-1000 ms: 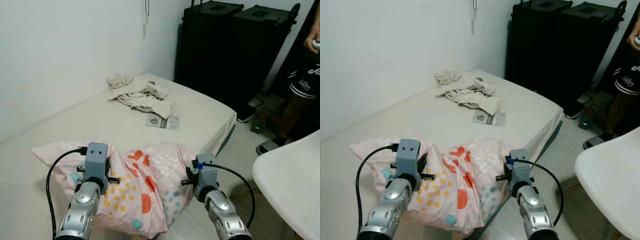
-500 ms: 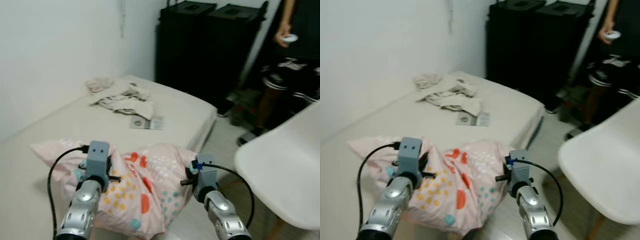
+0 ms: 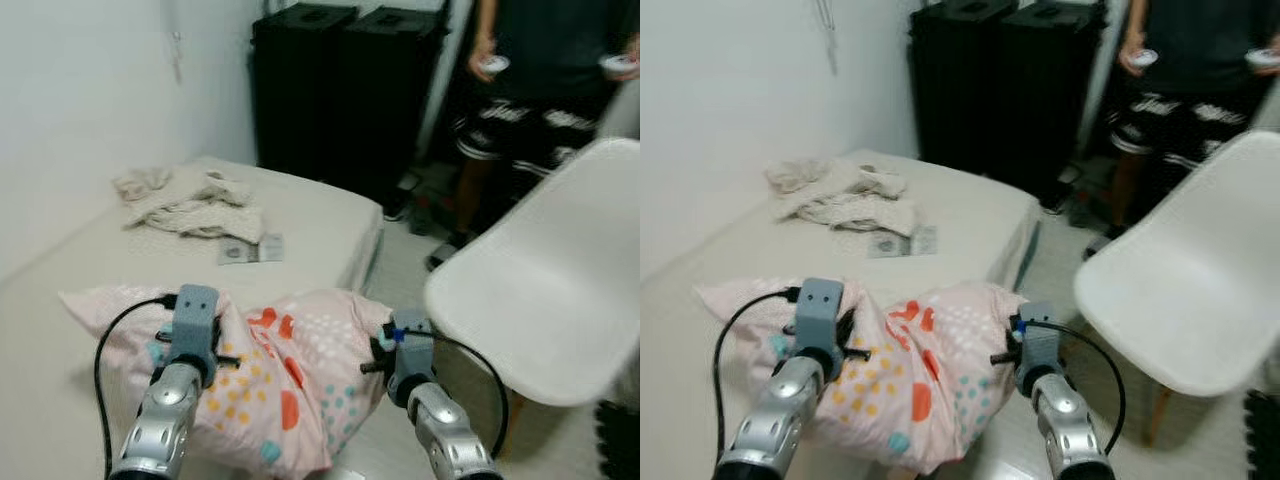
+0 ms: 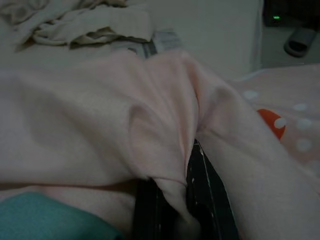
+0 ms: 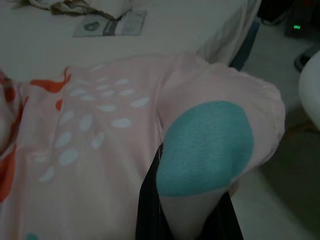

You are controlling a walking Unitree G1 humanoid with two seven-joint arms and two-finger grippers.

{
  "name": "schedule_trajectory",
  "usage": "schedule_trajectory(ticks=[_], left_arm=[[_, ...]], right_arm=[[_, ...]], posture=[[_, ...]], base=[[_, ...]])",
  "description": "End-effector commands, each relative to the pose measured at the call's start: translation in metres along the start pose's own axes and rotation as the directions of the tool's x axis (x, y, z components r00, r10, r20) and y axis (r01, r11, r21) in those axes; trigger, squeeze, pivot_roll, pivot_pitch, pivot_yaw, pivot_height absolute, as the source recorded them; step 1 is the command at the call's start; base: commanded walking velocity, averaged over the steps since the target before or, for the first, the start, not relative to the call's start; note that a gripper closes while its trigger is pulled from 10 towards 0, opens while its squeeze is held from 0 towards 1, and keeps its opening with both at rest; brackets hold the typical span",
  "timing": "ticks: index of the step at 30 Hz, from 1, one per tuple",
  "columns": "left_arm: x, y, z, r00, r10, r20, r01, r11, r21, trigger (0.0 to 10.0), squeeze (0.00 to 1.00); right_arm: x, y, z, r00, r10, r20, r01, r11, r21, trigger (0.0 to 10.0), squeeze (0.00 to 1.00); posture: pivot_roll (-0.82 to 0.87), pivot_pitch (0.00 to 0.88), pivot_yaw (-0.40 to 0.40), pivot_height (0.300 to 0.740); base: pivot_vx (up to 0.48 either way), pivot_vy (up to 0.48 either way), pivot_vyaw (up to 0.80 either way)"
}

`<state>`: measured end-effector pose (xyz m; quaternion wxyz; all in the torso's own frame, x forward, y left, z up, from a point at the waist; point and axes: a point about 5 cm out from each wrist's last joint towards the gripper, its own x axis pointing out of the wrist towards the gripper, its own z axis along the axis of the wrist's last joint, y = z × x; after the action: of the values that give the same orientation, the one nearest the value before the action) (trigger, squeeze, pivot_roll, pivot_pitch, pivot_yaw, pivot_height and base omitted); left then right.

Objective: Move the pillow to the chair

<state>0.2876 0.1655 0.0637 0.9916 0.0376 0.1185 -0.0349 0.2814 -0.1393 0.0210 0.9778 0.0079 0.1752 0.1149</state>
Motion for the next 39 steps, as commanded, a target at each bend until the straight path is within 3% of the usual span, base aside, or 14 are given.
schedule_trajectory(ticks=[1, 13, 39], left_arm=[[0.0019, -0.0062, 0.0020, 0.999, -0.032, 0.003, 0.032, 0.999, 0.005, 10.0, 0.00], [0.0037, -0.0116, 0.0016, 0.999, -0.043, 0.004, 0.043, 0.999, 0.017, 10.0, 0.00], [0.0091, -0.0084, 0.0071, 0.998, -0.059, 0.006, 0.059, 0.998, 0.034, 10.0, 0.00]], right_arm=[[0.0010, 0.0013, 0.0042, 1.000, 0.008, 0.015, -0.007, 1.000, -0.012, 10.0, 0.00], [0.0026, -0.0024, 0.0029, 1.000, -0.014, -0.005, 0.014, 1.000, -0.023, 10.0, 0.00], [0.0026, -0.0062, -0.0019, 0.998, -0.058, -0.014, 0.058, 0.998, 0.007, 10.0, 0.00]], posture=[[0.02, 0.059, 0.032, 0.740], [0.02, 0.063, 0.030, 0.740], [0.04, 0.055, 0.067, 0.740]], base=[[0.000, 0.000, -0.80], [0.000, 0.000, -0.80], [0.000, 0.000, -0.80]])
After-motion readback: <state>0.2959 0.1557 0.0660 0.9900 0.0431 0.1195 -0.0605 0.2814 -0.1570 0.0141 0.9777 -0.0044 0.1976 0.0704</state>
